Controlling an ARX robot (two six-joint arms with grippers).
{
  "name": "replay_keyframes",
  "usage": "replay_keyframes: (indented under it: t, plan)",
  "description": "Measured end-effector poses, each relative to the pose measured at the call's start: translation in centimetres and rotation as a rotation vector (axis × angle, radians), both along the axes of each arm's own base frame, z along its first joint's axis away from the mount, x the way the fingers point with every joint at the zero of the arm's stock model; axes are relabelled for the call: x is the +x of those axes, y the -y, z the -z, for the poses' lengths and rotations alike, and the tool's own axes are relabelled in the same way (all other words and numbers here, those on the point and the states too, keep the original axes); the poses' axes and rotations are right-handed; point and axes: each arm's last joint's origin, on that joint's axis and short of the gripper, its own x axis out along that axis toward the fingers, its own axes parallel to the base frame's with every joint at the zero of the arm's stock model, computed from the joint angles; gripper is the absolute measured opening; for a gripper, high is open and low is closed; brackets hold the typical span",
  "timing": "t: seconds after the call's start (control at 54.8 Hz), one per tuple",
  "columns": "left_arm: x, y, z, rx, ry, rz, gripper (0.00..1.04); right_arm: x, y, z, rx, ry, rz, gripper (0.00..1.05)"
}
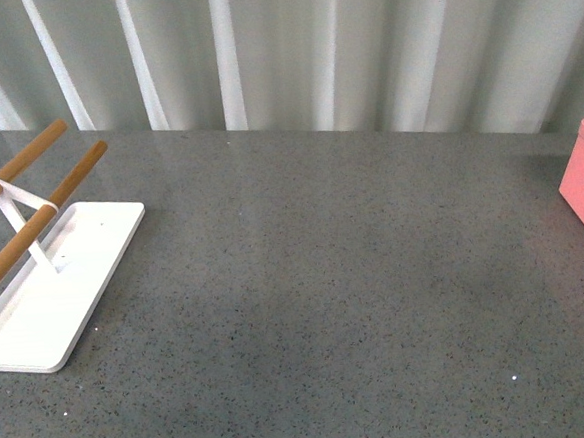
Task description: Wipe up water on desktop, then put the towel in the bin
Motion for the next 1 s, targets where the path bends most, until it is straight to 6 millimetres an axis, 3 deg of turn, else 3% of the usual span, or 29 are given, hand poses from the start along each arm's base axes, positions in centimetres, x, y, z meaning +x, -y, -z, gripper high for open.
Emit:
replay_keyframes:
  t: [0.784,1.003]
  plan:
    - [0.0,0.0,0.0,0.000,0.000,0.000,0.98,-3.1,0.0,3.2,0.002,0.011,0.000,0.03]
    - [0.0,0.0,0.0,0.000,0.000,0.000,0.98,-3.7,0.0,3.0,0.001,0.037,0.000,0.03]
